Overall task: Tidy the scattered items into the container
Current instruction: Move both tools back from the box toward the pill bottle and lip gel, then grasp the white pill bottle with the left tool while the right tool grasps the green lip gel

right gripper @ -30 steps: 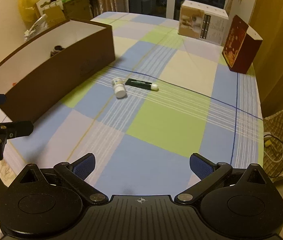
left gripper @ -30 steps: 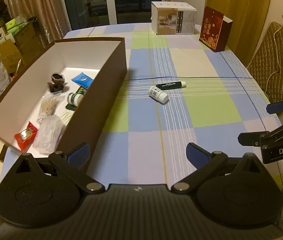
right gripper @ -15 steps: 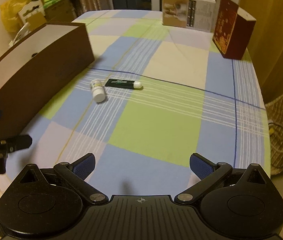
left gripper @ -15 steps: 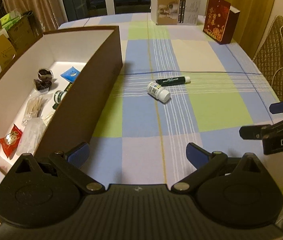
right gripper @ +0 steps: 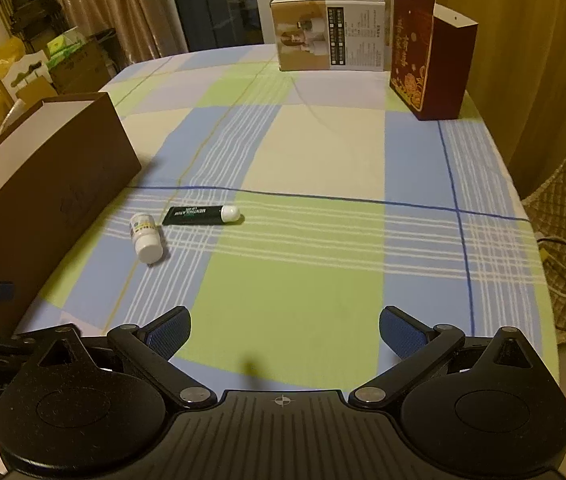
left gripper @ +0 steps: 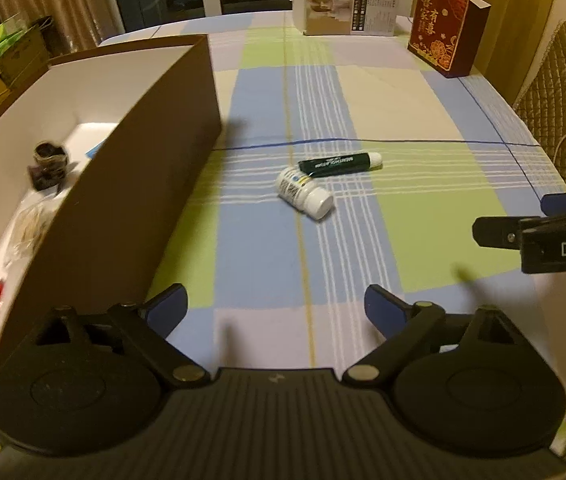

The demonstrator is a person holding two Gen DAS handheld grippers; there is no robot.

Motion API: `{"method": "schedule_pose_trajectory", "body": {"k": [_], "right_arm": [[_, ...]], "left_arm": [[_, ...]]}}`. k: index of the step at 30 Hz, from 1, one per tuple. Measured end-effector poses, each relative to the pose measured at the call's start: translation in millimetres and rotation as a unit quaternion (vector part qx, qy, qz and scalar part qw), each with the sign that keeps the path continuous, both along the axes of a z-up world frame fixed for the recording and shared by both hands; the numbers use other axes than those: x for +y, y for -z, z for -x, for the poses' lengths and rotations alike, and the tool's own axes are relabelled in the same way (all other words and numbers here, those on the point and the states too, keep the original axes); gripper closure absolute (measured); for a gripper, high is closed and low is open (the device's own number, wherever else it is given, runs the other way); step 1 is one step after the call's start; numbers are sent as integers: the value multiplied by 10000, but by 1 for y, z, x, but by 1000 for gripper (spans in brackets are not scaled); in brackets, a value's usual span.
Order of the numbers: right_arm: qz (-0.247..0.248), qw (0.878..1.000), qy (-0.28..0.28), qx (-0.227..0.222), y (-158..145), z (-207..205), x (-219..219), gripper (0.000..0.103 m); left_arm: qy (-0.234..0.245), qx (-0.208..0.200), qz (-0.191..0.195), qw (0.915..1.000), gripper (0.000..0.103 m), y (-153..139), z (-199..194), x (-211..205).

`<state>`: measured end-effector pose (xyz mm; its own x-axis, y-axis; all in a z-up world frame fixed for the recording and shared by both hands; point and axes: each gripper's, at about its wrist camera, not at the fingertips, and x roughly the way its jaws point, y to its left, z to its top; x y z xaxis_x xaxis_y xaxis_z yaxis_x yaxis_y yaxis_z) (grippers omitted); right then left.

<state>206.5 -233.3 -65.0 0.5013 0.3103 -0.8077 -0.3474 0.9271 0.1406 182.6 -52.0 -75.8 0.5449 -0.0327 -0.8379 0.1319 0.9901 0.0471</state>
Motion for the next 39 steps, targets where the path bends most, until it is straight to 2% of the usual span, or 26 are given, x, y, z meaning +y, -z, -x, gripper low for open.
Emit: {"method": "schedule_pose_trajectory", "body": {"k": [4, 18, 22, 24, 26, 27, 31, 37, 38, 39], "right_arm": [[-130, 9999, -92, -19, 3, -12, 0, 0], [-85, 9999, 130, 67, 16, -45, -10, 0], [-72, 9997, 217, 132, 19, -48, -12, 0], [-62, 9997, 211, 142, 19, -49, -12, 0], [-50, 9997, 193, 143, 20, -49, -11, 0], [-52, 9997, 181, 147, 20, -49, -11, 0], [-89, 9999, 77, 103, 21, -49, -9, 0], [-87, 9987, -474, -143, 22, -49, 8, 0], [-97, 9977, -644, -204, 22, -48, 12, 2], [-83, 9961, -835, -255, 22, -49, 18, 15]], "left_arm": [[10, 21, 79, 10000, 23, 6, -12, -2], [-57, -173, 281, 9994, 31, 20, -67, -13], [-2, -284, 201, 9994, 31, 26, -85, -20], [59, -282, 142, 9995, 36, 31, -93, -23], [157, -255, 71, 9995, 51, 37, -98, -25], [207, -224, 35, 9995, 55, 39, -100, -25], [409, -111, 7, 9991, 80, 46, -99, -21], [740, 22, -161, 9971, 81, 43, -78, -7], [799, 45, -210, 9966, 81, 42, -73, -5], [842, 80, -239, 9961, 81, 41, -68, -3]]}}
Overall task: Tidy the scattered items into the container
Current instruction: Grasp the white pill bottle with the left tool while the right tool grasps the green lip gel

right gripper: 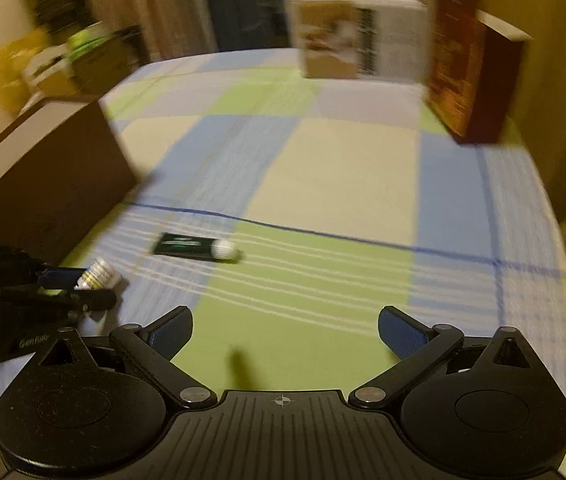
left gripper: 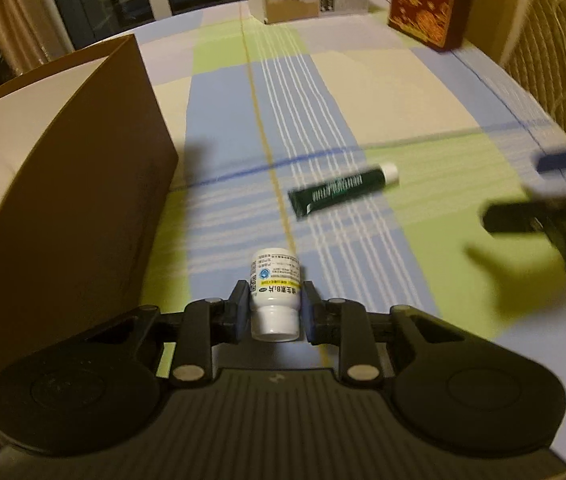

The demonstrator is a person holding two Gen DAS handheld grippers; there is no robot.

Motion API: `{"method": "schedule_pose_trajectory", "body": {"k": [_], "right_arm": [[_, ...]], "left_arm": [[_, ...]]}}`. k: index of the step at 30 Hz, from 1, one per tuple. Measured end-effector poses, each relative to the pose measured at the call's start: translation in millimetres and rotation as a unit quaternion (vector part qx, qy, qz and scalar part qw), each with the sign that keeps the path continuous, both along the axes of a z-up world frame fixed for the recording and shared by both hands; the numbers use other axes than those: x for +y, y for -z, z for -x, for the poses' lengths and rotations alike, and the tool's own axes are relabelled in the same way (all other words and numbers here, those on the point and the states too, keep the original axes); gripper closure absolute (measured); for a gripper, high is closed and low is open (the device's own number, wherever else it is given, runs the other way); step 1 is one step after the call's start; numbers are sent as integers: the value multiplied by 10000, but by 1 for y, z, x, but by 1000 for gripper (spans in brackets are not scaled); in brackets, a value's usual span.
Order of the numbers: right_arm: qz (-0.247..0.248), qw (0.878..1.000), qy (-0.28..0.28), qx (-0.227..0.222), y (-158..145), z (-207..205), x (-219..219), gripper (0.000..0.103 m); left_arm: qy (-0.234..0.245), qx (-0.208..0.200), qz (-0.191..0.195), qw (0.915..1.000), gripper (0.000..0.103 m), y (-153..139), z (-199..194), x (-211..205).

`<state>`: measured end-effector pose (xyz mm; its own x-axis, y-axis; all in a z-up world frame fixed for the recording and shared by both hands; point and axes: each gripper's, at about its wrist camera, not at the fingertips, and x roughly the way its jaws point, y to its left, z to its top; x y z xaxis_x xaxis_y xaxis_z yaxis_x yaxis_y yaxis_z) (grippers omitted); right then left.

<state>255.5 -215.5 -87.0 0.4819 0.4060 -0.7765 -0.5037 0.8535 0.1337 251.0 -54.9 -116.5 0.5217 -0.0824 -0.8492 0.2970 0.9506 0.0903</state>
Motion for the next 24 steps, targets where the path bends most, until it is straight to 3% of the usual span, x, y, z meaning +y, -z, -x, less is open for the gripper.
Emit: {"method": "schedule_pose_trajectory", "body": {"k": [1, 8, 12, 16, 17, 19, 21, 24], "right_arm": [[59, 9998, -169, -64, 1, -1, 7, 20], [512, 9893, -1296, -443, 14, -22, 48, 20], [897, 9772, -1841, -565, 25, -30, 72, 39], [887, 9735, -2018, -603, 33, -32, 86, 39], [886, 9731, -2049, -566, 36, -32, 89, 44], [819, 9733, -2092, -463, 38, -33, 92, 74], [779, 9767, -1976, -320, 37, -32, 92, 82], [771, 9819, -1729, -76, 34, -22, 83, 84]], "left_arm": [[22, 34, -11, 10000, 81, -1, 5, 3], [-223, 36, 197, 9995, 80, 0, 23, 16], [-297, 2, 211, 9993, 80, 0, 21, 17], [-336, -6, 252, 9991, 80, 1, 20, 18], [-347, -2, 262, 9991, 80, 1, 19, 18], [-363, 1, 278, 9990, 80, 1, 18, 18], [-374, 28, 298, 9989, 80, 1, 18, 19], [-390, 113, 331, 9986, 81, 0, 17, 20]]}}
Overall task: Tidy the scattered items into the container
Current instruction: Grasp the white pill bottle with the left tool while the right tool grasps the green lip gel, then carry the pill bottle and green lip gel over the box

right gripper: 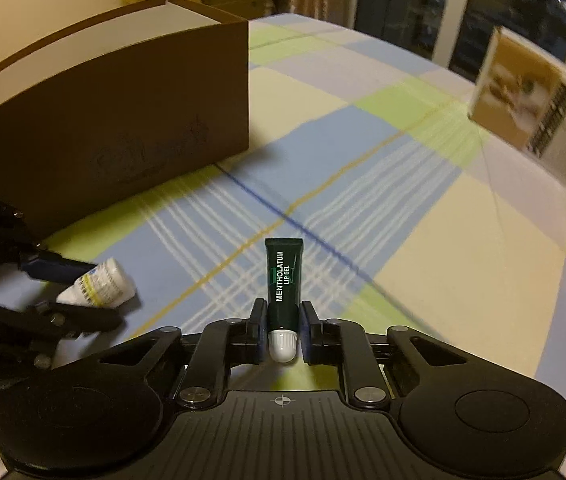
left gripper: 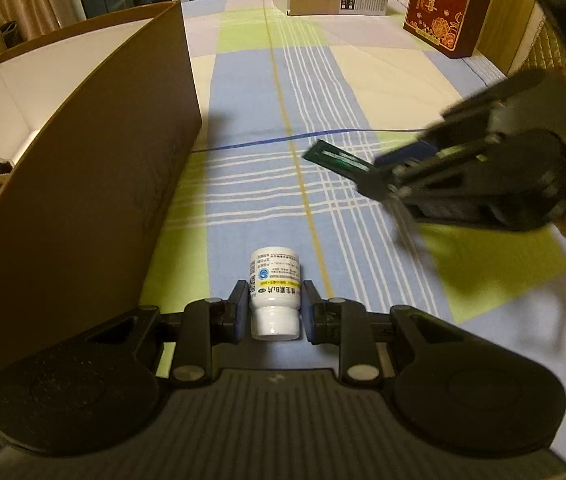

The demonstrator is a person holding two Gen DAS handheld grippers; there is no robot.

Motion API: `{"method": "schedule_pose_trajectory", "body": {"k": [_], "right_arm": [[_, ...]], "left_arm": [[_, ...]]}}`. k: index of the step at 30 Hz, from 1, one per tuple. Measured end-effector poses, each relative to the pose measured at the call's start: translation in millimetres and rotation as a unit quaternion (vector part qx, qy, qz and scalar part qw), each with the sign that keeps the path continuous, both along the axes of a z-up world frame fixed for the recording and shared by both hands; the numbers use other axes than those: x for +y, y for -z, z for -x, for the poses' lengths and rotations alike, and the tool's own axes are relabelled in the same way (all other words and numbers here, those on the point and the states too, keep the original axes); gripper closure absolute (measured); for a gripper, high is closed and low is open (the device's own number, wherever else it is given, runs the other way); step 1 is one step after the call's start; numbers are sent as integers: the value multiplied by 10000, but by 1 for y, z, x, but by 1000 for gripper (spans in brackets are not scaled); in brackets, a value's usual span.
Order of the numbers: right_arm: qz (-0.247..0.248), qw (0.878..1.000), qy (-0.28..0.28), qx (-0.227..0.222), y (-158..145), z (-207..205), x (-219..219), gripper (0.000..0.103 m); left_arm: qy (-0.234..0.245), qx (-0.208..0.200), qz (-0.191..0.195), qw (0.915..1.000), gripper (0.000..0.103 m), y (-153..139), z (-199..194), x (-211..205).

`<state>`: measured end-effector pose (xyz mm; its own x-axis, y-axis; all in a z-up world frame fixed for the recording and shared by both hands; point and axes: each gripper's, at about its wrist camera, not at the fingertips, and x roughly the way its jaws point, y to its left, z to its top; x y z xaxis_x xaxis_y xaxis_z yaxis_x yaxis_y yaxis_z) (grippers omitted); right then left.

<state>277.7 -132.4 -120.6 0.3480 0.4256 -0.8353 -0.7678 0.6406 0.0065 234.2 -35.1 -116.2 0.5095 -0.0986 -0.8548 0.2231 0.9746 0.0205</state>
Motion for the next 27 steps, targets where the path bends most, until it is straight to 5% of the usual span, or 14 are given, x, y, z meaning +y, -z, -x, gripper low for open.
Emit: {"method": "schedule_pose_trajectory", "body": {"k": [7, 8, 9, 10, 14, 20, 23, 27], "right_arm": [[-190, 9950, 680, 705, -10, 27, -38, 78], [-222, 9950, 743, 636, -10, 30, -41, 70], [-183, 9950, 833, 514, -10, 31, -42, 41], [-162, 9951, 898, 385, -10, 31, -42, 25], [-205, 9957, 859, 266, -8, 31, -35, 27], [27, 9988, 484, -33, -7, 47, -25, 84], [76, 9968, 785, 96, -9, 52, -27, 84], [-383, 9831, 1583, 840, -14, 51, -45, 84]], "left_arm": [[-120, 196, 399, 9989, 76, -1, -3, 6], [-153, 202, 456, 9986, 75, -1, -4, 6], [-186, 203, 480, 9985, 75, -1, -5, 7], [-208, 191, 467, 9985, 75, -1, -6, 6], [-158, 88, 346, 9992, 75, 1, -8, 4], [143, 80, 153, 9997, 81, 2, -3, -4], [192, 110, 208, 9995, 81, -2, 1, -4], [285, -89, 316, 9991, 81, -26, 7, -2]]}}
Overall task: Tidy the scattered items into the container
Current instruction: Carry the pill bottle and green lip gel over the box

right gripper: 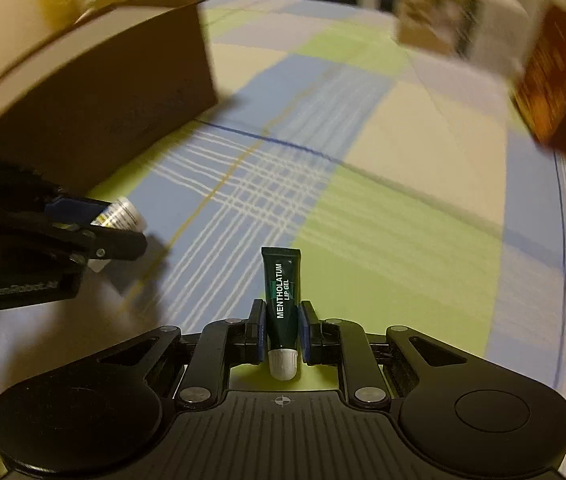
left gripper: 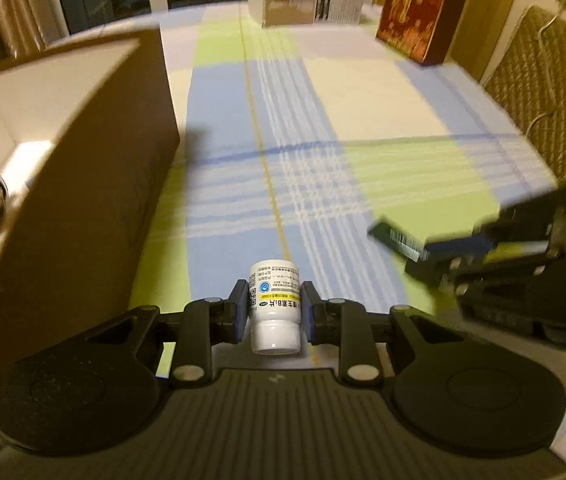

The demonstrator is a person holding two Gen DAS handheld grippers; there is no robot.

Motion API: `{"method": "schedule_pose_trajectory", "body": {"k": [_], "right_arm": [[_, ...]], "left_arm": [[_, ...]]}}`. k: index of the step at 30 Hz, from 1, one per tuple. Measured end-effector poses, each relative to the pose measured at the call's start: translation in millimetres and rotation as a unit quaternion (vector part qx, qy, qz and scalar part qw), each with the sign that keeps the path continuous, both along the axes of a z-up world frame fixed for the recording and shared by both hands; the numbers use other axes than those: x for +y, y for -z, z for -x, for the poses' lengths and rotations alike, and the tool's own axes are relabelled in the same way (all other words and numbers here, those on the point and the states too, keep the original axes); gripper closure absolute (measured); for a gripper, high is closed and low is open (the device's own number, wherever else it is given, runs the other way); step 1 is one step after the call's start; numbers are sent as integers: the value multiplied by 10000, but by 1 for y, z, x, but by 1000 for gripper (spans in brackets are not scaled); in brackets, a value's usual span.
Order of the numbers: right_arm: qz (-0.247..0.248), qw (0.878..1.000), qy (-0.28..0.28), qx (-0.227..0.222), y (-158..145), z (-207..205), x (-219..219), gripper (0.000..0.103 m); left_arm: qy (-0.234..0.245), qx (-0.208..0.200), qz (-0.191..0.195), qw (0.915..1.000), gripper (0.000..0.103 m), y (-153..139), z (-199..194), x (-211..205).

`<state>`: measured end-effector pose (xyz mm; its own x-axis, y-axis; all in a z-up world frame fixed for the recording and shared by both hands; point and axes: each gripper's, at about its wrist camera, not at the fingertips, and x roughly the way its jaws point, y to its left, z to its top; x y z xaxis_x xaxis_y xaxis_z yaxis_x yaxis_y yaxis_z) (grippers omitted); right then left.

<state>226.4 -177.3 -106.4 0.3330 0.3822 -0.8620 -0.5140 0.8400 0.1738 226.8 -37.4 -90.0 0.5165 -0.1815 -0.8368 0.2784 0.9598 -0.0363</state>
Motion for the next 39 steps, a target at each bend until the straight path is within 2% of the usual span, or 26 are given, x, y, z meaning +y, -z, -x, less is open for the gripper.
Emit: {"method": "schedule_pose_trajectory", "body": {"k": [3, 6, 11, 17, 23, 30, 35, 39], "right_arm": [[-652, 9945, 650, 508, -7, 2, -16, 84], [-1102, 9855, 1053, 746, -13, 8, -26, 84], [-1541, 9741, 1370, 932, -22, 21, -34, 84], [-1744, 9678, 1523, 984, -31, 36, -34, 84], [-1853, 9689, 1443, 783, -57, 38, -25, 84], [-2183, 9694, 1024, 471, -102, 26, 8, 84], [-2614, 9624, 612, 415, -133, 17, 46, 84], [-2910, 9549, 306, 510, -148, 9, 81, 84]], "left_arm": [[-23, -133, 244, 9996, 81, -22, 3, 7], [-98, -240, 364, 9990, 81, -41, 5, 14], [-230, -307, 445, 9983, 81, -60, 11, 30], [-313, -373, 484, 9976, 81, -75, 17, 43], [-359, -570, 610, 9959, 81, -94, 22, 55], [-605, -823, 643, 9927, 81, -110, 24, 81], [-1042, -1038, 628, 9871, 81, -122, 21, 124], [-1547, -1039, 641, 9804, 81, -124, 17, 167]]}}
